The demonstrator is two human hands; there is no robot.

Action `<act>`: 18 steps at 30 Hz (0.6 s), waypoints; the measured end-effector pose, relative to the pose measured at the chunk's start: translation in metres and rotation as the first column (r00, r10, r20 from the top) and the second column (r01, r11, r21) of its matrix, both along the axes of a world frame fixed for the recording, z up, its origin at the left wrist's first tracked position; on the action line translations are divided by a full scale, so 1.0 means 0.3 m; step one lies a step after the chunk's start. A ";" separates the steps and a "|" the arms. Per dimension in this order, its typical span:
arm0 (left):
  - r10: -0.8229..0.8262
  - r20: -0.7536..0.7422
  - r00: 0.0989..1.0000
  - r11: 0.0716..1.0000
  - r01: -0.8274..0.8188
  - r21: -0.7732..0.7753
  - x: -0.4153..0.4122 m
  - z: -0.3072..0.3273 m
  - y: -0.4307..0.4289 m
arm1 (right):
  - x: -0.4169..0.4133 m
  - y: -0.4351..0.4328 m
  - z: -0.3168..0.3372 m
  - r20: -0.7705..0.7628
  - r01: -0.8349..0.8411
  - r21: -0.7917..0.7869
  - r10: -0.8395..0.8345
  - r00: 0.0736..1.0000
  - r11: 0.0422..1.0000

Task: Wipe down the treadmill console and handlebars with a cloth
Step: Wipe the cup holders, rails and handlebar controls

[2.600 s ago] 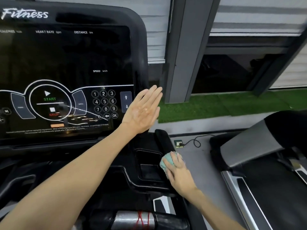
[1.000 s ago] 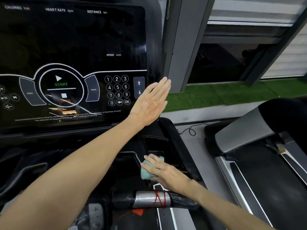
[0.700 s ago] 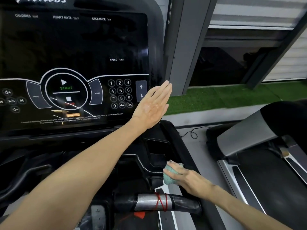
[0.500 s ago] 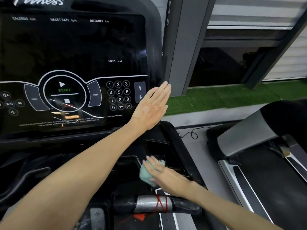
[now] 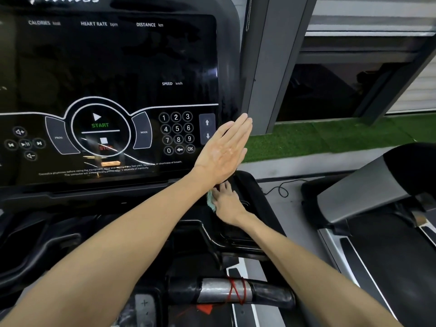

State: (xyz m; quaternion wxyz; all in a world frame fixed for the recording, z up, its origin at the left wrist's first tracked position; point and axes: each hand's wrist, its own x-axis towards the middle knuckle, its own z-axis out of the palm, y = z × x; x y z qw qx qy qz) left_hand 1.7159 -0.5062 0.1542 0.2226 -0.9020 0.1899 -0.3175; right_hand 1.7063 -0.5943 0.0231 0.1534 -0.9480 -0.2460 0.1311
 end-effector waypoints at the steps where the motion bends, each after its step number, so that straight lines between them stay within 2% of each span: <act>1: 0.002 -0.002 1.000 1.000 -0.002 0.000 -0.001 0.001 0.000 | 0.019 0.009 0.001 0.016 0.047 -0.021 -0.047 0.999 0.999; 4: 0.006 0.002 1.000 1.000 -0.006 0.005 -0.001 0.000 0.000 | 0.035 0.046 0.023 0.010 0.190 0.086 -0.192 0.981 0.978; 7: 0.011 -0.004 1.000 1.000 -0.011 0.008 0.001 0.000 0.000 | 0.000 0.033 0.036 -0.045 0.205 0.250 -0.200 0.979 0.946; 11: 0.020 0.006 1.000 1.000 -0.020 0.012 0.005 -0.003 -0.003 | -0.107 -0.048 0.005 -0.138 0.056 0.392 -0.002 0.990 0.918; 13: 0.028 0.013 1.000 0.999 -0.028 0.018 0.006 -0.007 -0.004 | -0.185 -0.090 0.001 -0.214 0.034 0.437 0.067 0.975 0.899; 18: 0.037 0.013 0.999 0.999 -0.037 0.023 0.005 -0.007 -0.005 | -0.283 -0.212 0.001 -0.248 -0.118 0.465 0.257 0.934 0.877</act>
